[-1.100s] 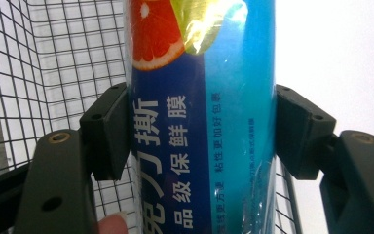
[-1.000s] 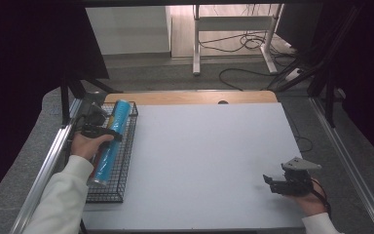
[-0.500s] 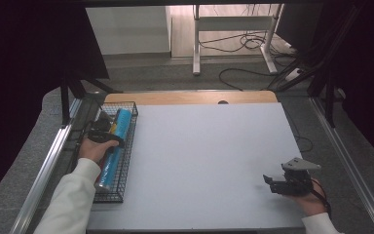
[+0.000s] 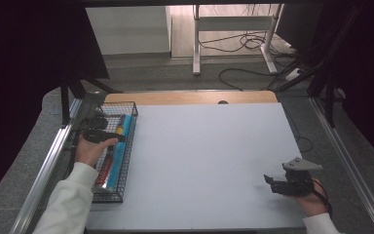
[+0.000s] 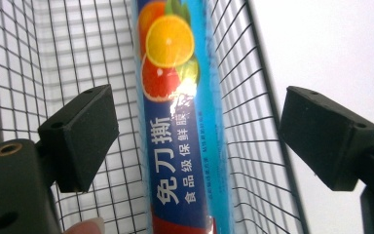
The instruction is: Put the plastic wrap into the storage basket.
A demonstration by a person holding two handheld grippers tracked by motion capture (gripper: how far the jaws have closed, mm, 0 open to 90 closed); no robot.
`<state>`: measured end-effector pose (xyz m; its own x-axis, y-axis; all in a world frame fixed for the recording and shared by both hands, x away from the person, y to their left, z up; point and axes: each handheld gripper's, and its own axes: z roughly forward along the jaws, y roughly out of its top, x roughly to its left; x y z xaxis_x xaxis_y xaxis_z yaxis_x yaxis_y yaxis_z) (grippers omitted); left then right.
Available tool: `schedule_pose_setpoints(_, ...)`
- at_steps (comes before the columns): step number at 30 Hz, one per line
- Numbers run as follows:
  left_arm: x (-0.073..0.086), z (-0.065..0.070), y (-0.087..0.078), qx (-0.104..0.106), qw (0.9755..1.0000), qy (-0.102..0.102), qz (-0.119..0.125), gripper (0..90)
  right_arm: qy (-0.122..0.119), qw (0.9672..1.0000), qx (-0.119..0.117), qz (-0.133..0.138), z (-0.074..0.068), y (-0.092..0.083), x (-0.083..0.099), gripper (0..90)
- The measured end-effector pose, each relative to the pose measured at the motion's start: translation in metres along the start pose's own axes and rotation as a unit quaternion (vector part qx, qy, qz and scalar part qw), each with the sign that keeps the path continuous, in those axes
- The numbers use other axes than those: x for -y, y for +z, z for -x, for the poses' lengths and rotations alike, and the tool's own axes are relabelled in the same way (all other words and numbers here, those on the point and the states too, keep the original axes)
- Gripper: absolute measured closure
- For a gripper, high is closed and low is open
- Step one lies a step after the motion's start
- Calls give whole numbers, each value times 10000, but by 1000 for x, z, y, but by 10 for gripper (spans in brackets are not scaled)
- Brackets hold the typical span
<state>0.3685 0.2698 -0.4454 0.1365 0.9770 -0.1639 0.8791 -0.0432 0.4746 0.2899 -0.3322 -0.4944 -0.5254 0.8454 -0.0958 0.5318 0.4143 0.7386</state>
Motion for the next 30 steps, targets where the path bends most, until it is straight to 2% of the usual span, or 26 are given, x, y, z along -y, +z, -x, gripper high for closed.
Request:
schedule_pose_setpoints(1,3,3,-9,121,9996,130,207,144,-5,10000,-2,17,0,0,0,191)
schedule_pose_setpoints(2,3,3,-9,121,9996,130,207,144,-5,10000,-2,17,0,0,0,191)
schedule_pose_setpoints(3,6,7,-18,282,9985,255,385,146,-17,10000,-11,35,-1,-1,-1,191)
schedule_pose_setpoints(5,11,12,-27,432,9968,393,547,150,-38,10000,-21,41,-2,-1,-2,191)
schedule_pose_setpoints(6,11,12,-27,432,9968,393,547,152,-38,10000,-18,34,-2,-1,-2,191)
schedule_pose_setpoints(7,13,15,-32,486,9957,478,629,156,-43,10000,-14,33,-2,-1,-2,191)
schedule_pose_setpoints(8,19,23,-41,593,9931,659,767,157,-50,10000,-19,35,-3,-1,-2,191)
schedule_pose_setpoints(10,26,32,-48,745,9893,849,921,158,-53,10000,-24,36,-3,-1,-2,191)
schedule_pose_setpoints(11,26,32,-48,745,9893,849,921,160,-53,10000,-24,36,-3,-1,-2,191)
schedule_pose_setpoints(12,30,38,-51,828,9872,945,981,160,-51,10000,-24,39,-4,-1,-2,191)
schedule_pose_setpoints(13,38,49,-55,992,9825,1140,1093,160,-79,10000,-19,48,-5,-1,-3,191)
schedule_pose_setpoints(15,47,59,-55,1111,9787,1271,1167,166,-99,9999,-40,68,-6,-1,-4,191)
schedule_pose_setpoints(16,47,59,-55,1111,9787,1271,1167,170,-99,9999,-40,68,-6,-1,-4,191)
schedule_pose_setpoints(19,60,74,-48,1368,9726,1462,1181,170,-147,9997,-85,147,-9,-2,-6,191)
schedule_pose_setpoints(20,64,79,-45,1455,9704,1522,1181,170,-147,9997,-85,147,-9,-2,-6,191)
schedule_pose_setpoints(21,72,87,-39,1611,9663,1634,1167,170,-151,9996,-140,187,-11,-3,-6,191)
schedule_pose_setpoints(22,72,87,-39,1611,9663,1634,1167,170,-152,9995,-187,218,-12,-3,-6,191)
schedule_pose_setpoints(23,75,92,-36,1661,9641,1727,1143,170,-152,9995,-187,218,-12,-3,-6,191)
schedule_pose_setpoints(25,83,104,-30,1618,9610,1953,1104,167,-142,9987,-361,339,-16,-2,-9,191)
schedule_pose_setpoints(26,83,104,-30,1618,9610,1953,1104,171,-142,9987,-361,339,-16,-2,-9,191)
schedule_pose_setpoints(27,87,110,-25,1653,9597,2080,920,171,-183,9981,-453,366,-21,-2,-11,191)
schedule_pose_setpoints(30,91,115,-21,1638,9599,2117,837,169,-208,9973,-567,419,-24,-2,-13,191)
